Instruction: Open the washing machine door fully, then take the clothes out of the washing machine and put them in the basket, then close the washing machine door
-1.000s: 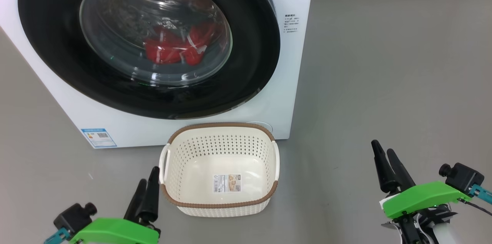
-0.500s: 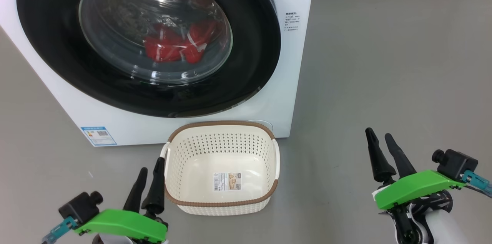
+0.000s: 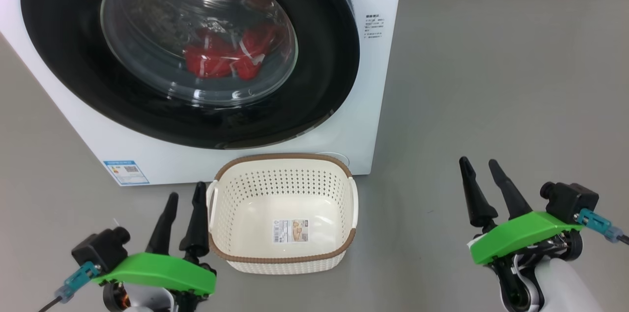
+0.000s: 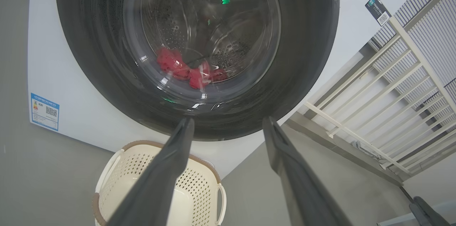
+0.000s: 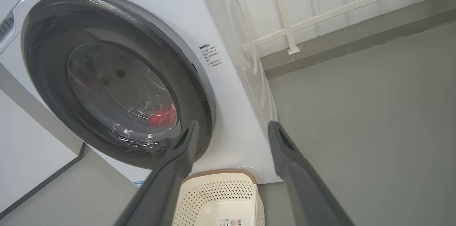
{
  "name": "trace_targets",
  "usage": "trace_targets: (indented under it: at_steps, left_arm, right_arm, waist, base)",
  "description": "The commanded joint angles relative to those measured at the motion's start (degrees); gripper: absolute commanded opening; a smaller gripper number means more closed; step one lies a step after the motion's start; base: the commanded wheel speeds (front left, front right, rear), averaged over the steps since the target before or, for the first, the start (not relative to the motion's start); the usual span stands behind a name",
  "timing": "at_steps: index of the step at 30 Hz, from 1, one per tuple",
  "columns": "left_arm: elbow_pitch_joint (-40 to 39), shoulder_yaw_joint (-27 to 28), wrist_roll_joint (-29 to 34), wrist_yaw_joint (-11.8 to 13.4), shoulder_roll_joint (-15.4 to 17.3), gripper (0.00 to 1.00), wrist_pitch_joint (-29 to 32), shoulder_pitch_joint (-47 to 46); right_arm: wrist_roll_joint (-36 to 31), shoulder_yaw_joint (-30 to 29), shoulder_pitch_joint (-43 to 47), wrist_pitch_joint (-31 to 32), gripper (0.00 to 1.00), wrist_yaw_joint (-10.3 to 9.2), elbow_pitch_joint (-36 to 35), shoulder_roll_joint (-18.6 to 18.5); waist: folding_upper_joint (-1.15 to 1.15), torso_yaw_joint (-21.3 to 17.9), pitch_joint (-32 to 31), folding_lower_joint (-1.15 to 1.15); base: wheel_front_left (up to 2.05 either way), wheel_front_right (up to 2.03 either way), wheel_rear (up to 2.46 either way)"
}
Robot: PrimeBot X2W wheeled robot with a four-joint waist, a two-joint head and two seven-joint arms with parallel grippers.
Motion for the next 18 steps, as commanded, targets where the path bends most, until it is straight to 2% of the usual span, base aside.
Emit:
trace_targets:
  at_steps: [1, 18]
  left_arm:
    - [-2.5, 1.5, 2.5, 0.7, 1.1, 1.0, -1.0, -2.9]
    - [-3.6, 1.0, 14.8, 2.8, 1.3, 1.0, -3.8, -4.5]
  right_arm:
    - [-2.1, 1.0, -3.6, -0.8, 1.0, -0.02, -1.0, -0.5]
    - [-13.0, 2.4, -6.5, -3.7, 1.0, -0.03, 0.7, -0.8]
  waist:
    - [0.0, 0.0, 0.1, 0.0]
    - [0.0, -0.2, 0.3, 0.0]
  base:
    - [0.0, 0.0, 0.0]
    - [0.0, 0.0, 0.0]
